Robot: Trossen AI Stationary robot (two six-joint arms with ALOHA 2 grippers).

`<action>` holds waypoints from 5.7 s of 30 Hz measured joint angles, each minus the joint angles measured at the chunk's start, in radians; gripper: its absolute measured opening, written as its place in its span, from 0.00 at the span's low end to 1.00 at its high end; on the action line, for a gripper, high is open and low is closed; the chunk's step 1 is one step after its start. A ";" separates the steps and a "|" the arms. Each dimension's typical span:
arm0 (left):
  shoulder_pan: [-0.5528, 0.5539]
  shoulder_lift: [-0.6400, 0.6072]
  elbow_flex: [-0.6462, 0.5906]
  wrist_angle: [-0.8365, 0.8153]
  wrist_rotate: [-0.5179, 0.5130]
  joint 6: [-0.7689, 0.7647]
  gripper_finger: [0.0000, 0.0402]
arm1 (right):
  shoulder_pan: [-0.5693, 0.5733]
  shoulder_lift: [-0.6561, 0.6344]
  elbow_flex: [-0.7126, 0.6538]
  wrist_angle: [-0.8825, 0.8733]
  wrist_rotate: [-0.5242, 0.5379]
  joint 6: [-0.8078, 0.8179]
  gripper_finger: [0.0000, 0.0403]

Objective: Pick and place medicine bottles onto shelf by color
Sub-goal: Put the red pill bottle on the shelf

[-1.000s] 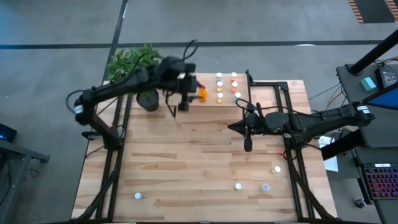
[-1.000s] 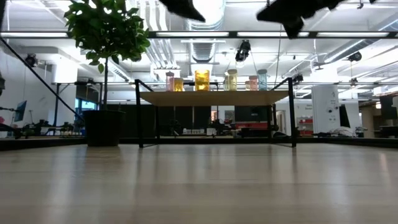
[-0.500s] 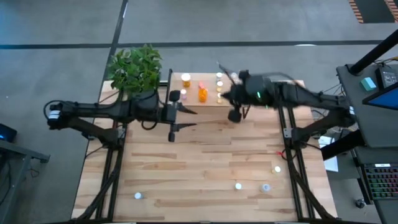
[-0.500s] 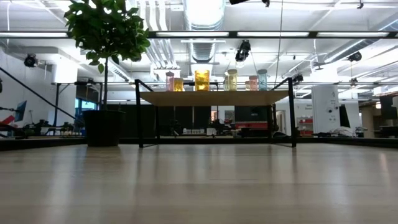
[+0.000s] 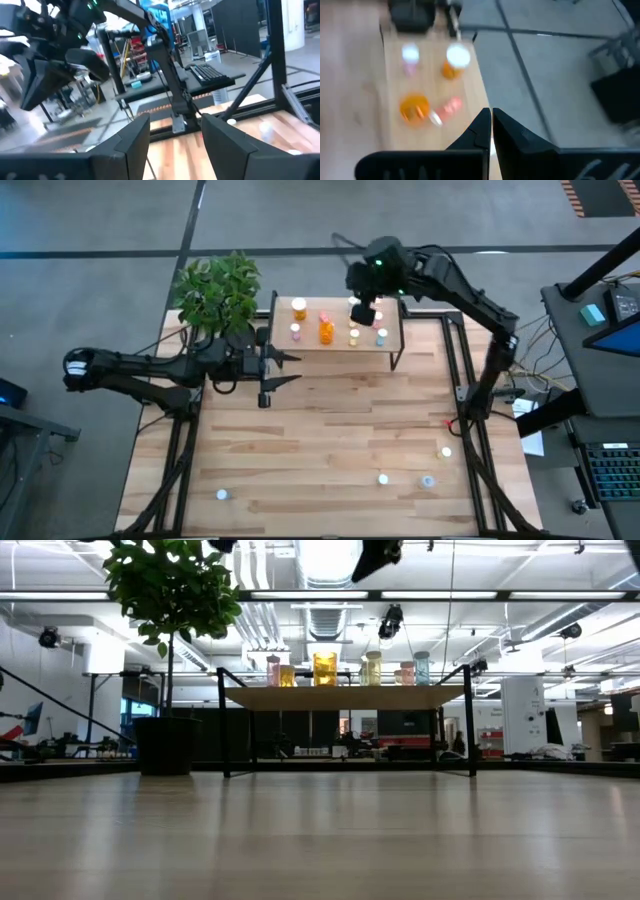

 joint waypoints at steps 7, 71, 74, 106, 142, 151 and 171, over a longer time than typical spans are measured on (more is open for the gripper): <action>0.000 -0.063 -0.063 0.004 -0.022 -0.024 0.40 | -0.049 0.131 0.152 -0.218 0.014 -0.440 0.02; 0.002 -0.156 -0.134 0.006 -0.188 0.065 0.40 | 0.035 0.258 0.148 0.118 0.219 0.451 0.28; 0.002 -0.165 -0.134 0.008 -0.195 0.065 0.40 | 0.036 0.285 0.148 0.087 0.184 0.552 0.31; 0.002 -0.262 -0.134 -0.104 -0.196 0.061 0.40 | 0.005 0.325 0.027 0.121 0.090 0.845 0.42; 0.002 -0.253 -0.134 -0.089 -0.195 0.082 0.40 | -0.046 0.421 0.024 0.069 -0.051 0.843 0.39; 0.002 -0.255 -0.134 -0.090 -0.195 0.082 0.40 | -0.046 0.421 0.024 0.067 -0.052 0.800 0.36; 0.002 -0.251 -0.134 -0.097 -0.195 0.082 0.40 | -0.044 0.426 0.024 0.087 -0.051 0.751 0.35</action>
